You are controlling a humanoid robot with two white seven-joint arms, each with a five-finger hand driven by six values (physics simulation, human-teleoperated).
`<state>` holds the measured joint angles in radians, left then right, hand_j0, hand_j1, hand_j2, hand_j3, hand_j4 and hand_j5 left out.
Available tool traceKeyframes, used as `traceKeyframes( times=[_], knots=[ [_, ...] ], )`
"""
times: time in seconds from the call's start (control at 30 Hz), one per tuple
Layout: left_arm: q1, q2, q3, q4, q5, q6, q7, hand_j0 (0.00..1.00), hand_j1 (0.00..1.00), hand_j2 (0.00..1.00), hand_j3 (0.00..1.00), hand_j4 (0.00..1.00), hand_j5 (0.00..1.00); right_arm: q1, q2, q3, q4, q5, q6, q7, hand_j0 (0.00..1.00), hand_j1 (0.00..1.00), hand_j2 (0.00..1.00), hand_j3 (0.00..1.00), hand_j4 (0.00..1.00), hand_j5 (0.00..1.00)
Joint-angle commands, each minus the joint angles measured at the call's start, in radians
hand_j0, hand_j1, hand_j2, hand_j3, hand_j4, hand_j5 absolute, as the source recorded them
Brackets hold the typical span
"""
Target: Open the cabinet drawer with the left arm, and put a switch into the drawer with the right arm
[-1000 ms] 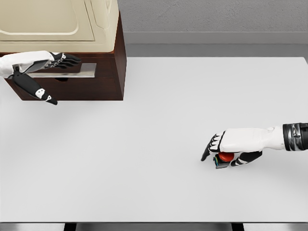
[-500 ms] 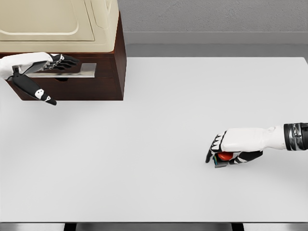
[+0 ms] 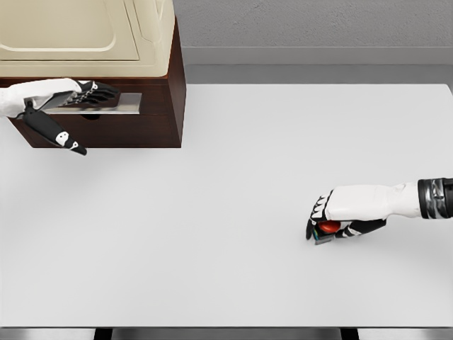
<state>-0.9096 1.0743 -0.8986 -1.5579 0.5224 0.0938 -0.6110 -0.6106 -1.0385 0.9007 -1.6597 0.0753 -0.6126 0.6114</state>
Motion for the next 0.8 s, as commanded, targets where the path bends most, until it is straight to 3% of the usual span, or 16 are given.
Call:
traceKeyframes(
  times=[0.0, 0.77],
  knots=[
    [-0.002, -0.002, 0.000, 0.002, 0.001, 0.000, 0.000, 1.00, 1.00, 1.00, 1.00, 1.00, 1.00, 0.000, 0.000, 0.000, 0.000, -0.003, 0.002, -0.001, 0.61, 0.61, 0.61, 0.61, 0.61, 0.61],
    [0.060, 0.010, 0.015, -0.037, 0.010, -0.002, 0.000, 1.00, 1.00, 1.00, 1.00, 1.00, 1.00, -0.038, 0.018, -0.006, 0.003, -0.005, 0.002, -0.001, 0.54, 0.54, 0.54, 0.54, 0.54, 0.54]
  ],
)
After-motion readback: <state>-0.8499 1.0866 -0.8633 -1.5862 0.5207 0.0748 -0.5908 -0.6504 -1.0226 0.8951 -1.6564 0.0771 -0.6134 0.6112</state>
